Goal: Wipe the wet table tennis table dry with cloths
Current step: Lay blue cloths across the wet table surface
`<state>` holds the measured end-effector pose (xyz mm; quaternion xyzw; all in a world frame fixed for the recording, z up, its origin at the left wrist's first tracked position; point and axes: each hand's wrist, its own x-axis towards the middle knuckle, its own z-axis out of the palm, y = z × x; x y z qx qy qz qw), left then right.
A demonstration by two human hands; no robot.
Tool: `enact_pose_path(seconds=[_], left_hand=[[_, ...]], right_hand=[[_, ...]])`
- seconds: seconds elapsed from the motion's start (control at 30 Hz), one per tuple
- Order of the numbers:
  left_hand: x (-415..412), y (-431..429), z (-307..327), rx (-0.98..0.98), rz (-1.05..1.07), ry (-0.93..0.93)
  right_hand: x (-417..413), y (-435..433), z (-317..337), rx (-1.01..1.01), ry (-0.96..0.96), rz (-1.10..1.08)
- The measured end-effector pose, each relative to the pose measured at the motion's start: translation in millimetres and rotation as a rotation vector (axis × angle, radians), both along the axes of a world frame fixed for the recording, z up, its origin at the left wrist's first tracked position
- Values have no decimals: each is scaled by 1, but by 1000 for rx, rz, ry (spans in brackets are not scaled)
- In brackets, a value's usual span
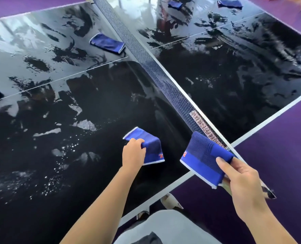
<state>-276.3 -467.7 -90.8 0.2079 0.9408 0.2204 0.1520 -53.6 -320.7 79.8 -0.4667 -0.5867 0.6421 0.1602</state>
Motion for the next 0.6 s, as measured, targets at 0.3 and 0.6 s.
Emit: enact_pose_path(seconds=[0.3, 0.6], left_hand=[[-1, -48, 88, 464, -108, -440], [31, -60, 149, 801, -261, -820]], right_hand=[[-28, -15, -13, 19, 29, 29], [-38, -23, -16, -3, 87, 100]])
